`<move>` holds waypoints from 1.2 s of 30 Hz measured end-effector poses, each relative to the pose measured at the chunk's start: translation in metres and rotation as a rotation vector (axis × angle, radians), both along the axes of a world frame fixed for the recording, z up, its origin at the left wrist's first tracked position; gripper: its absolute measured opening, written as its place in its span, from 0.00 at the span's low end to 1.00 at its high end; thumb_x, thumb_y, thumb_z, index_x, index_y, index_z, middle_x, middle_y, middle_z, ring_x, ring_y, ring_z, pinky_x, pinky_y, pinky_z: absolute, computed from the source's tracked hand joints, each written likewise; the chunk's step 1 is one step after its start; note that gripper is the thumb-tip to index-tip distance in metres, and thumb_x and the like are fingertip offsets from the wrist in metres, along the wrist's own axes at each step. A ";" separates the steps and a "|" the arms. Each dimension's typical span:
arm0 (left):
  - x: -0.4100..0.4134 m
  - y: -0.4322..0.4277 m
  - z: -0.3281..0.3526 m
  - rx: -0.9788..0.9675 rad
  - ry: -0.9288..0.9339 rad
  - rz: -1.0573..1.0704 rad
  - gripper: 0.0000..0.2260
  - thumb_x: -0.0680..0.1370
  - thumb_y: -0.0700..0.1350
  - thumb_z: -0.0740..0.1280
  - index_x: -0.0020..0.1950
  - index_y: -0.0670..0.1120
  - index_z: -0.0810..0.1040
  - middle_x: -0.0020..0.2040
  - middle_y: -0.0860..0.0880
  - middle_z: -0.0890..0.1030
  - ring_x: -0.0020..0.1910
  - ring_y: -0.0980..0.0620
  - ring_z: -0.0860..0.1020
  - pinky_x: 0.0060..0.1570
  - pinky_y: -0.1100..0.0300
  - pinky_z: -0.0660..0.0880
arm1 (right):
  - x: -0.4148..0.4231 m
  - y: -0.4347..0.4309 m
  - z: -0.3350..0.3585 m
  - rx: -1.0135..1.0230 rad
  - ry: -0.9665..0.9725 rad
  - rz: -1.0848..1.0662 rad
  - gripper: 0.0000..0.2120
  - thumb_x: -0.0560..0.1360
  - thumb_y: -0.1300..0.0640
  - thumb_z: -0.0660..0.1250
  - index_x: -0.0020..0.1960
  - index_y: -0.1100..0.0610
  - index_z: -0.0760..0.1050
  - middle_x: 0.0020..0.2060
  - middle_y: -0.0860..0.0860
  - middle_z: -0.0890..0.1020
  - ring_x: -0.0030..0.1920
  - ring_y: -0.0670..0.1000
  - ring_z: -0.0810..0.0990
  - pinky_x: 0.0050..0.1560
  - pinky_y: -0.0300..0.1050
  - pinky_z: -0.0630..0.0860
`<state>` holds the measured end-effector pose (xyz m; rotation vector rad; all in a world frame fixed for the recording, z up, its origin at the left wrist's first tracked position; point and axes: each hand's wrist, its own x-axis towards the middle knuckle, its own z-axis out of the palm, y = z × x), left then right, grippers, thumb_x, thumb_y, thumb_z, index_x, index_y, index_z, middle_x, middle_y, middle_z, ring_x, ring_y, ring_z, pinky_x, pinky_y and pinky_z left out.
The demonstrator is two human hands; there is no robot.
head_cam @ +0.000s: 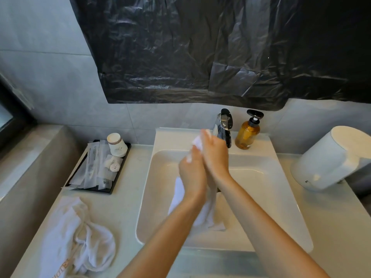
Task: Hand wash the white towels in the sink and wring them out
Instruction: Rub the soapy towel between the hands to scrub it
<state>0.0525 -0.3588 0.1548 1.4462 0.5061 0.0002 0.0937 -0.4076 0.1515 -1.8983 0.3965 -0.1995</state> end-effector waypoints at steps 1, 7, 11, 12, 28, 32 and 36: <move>-0.008 -0.005 0.002 -0.047 -0.005 -0.009 0.18 0.82 0.50 0.59 0.35 0.47 0.78 0.33 0.52 0.80 0.35 0.55 0.77 0.34 0.62 0.73 | 0.005 -0.002 0.002 0.059 -0.016 -0.068 0.20 0.79 0.50 0.58 0.29 0.52 0.69 0.29 0.49 0.76 0.36 0.55 0.73 0.42 0.49 0.69; 0.022 0.023 0.006 0.045 -0.090 0.134 0.18 0.81 0.42 0.58 0.30 0.45 0.64 0.25 0.51 0.70 0.26 0.57 0.67 0.34 0.56 0.63 | -0.033 0.021 -0.002 -0.049 -0.014 0.135 0.22 0.80 0.45 0.57 0.29 0.53 0.66 0.27 0.48 0.72 0.33 0.51 0.70 0.38 0.47 0.68; 0.000 -0.001 0.010 -0.033 -0.054 0.070 0.18 0.81 0.47 0.60 0.31 0.47 0.72 0.27 0.54 0.75 0.30 0.56 0.72 0.36 0.58 0.70 | -0.003 0.008 0.011 0.098 -0.006 -0.035 0.21 0.78 0.51 0.59 0.27 0.54 0.69 0.24 0.49 0.73 0.32 0.53 0.69 0.39 0.48 0.67; 0.003 0.000 0.009 -0.030 -0.066 0.069 0.18 0.81 0.46 0.61 0.30 0.47 0.71 0.26 0.53 0.74 0.30 0.55 0.71 0.37 0.57 0.69 | -0.008 0.010 0.012 0.111 -0.023 -0.054 0.21 0.78 0.51 0.59 0.26 0.51 0.71 0.24 0.48 0.73 0.31 0.52 0.69 0.38 0.48 0.68; 0.007 -0.010 0.015 0.059 -0.140 0.061 0.14 0.81 0.44 0.58 0.36 0.47 0.71 0.33 0.52 0.74 0.36 0.53 0.73 0.39 0.57 0.68 | -0.007 -0.003 0.015 0.034 -0.071 0.095 0.21 0.78 0.51 0.59 0.28 0.57 0.69 0.22 0.46 0.72 0.31 0.51 0.71 0.36 0.47 0.68; 0.008 -0.007 0.023 -0.068 -0.122 0.088 0.17 0.83 0.47 0.57 0.34 0.48 0.70 0.34 0.49 0.75 0.34 0.52 0.73 0.40 0.54 0.71 | -0.021 0.001 0.020 0.095 -0.137 -0.032 0.23 0.78 0.51 0.60 0.25 0.51 0.69 0.21 0.46 0.71 0.29 0.49 0.70 0.36 0.46 0.68; 0.021 0.008 0.029 -0.056 -0.128 0.090 0.15 0.83 0.44 0.57 0.36 0.47 0.67 0.34 0.49 0.73 0.33 0.52 0.72 0.39 0.63 0.71 | -0.035 0.011 0.024 0.053 -0.131 0.187 0.21 0.75 0.48 0.62 0.25 0.52 0.67 0.20 0.45 0.68 0.30 0.49 0.68 0.35 0.45 0.65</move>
